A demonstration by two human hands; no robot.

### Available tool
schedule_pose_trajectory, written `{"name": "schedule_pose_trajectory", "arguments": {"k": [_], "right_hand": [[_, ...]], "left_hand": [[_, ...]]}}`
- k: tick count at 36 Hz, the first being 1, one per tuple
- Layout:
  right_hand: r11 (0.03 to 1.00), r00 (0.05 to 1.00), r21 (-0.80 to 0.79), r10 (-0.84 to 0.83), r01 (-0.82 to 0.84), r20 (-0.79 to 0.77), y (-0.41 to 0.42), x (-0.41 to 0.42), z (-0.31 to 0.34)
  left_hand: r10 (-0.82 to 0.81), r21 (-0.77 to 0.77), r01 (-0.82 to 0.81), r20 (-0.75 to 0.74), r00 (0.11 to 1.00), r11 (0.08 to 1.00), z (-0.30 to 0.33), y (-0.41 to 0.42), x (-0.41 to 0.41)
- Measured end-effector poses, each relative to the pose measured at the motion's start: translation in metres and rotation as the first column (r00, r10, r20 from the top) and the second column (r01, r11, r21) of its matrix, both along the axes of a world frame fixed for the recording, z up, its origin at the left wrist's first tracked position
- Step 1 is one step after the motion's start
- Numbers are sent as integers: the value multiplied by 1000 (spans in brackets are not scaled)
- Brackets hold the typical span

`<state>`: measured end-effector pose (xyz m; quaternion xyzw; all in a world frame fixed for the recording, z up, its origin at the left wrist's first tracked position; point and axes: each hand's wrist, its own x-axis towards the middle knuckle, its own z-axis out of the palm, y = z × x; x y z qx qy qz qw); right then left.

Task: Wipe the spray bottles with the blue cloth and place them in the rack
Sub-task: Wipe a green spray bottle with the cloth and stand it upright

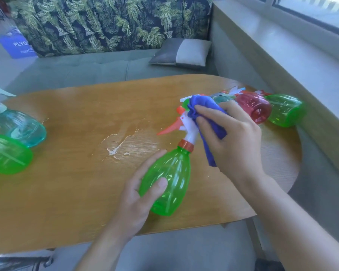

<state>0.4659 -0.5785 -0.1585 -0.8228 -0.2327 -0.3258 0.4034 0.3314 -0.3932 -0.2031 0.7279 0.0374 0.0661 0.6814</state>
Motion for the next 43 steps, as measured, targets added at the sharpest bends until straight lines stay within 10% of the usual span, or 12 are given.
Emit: {"name": "schedule_pose_trajectory", "arguments": {"k": [5, 12, 18, 43], "right_hand": [[975, 975, -30, 221, -220, 18, 0, -4, 3], [999, 978, 28, 22, -17, -208, -11, 13, 0], [913, 847, 312, 372, -262, -379, -11, 10, 15], [944, 861, 8, 303, -329, -408, -13, 10, 3]], "left_hand": [[-13, 8, 13, 24, 1000, 1000, 2, -2, 0], [-2, -15, 2, 14, 1000, 1000, -1, -1, -1], [-24, -55, 23, -8, 1000, 998, 5, -3, 1], [134, -220, -126, 22, 991, 967, 0, 11, 3]]}}
